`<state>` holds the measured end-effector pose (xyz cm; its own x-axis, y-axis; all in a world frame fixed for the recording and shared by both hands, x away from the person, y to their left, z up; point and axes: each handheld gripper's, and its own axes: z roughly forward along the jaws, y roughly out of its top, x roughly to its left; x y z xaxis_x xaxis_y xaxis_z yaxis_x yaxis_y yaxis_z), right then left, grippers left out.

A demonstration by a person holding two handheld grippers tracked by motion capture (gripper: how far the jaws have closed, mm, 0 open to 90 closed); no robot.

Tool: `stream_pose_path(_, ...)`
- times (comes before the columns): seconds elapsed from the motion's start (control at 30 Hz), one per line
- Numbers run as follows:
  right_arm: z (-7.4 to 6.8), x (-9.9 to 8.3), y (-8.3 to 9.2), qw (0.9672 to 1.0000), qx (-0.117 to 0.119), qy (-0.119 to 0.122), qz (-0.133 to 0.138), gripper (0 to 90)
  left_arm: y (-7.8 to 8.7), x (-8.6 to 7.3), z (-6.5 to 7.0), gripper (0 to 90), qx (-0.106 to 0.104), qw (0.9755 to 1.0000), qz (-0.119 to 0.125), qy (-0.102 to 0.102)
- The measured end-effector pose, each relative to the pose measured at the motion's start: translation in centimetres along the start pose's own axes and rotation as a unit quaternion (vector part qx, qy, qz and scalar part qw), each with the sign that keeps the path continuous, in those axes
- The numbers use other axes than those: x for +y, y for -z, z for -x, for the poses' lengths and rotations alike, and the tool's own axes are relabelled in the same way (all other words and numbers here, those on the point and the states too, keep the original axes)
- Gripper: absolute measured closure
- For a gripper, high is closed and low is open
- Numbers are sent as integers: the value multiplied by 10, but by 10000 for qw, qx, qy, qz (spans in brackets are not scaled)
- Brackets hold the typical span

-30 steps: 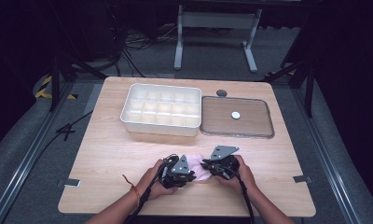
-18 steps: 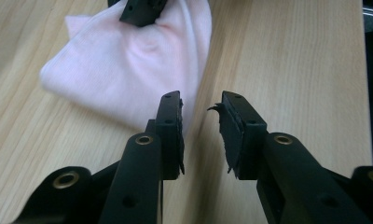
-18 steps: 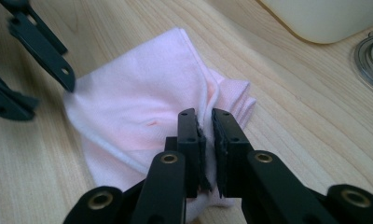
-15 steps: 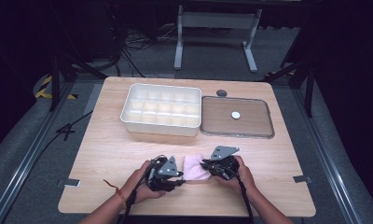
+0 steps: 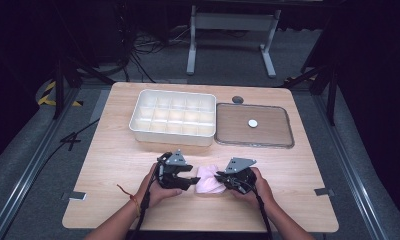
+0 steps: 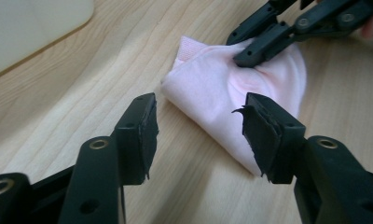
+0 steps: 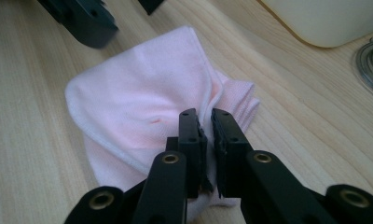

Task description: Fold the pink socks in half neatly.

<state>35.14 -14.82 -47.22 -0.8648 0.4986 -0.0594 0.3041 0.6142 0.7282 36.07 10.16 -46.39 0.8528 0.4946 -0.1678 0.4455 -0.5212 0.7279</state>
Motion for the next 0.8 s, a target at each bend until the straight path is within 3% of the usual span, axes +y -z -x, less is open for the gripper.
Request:
stream_pose_path(0.17, -3, 0, 1, 9999, 88, 104, -36, 834, -17, 4, -2, 418, 19, 9999, -85, 64)
stream_pose_path(0.3, -4, 0, 1, 9999, 99, 122, -52, 834, -20, 3, -5, 421, -52, 9999, -104, 99)
stream_pose_path(0.6, -4, 2, 1, 9998, 112, 139, -59, 834, -23, 1, -8, 642, -301, 9995, -133, -36)
stream_pose_path(0.8, -5, 2, 0, 9998, 101, 146, -57, 835, -17, 4, -4, 735, -294, 9995, 8, -95)
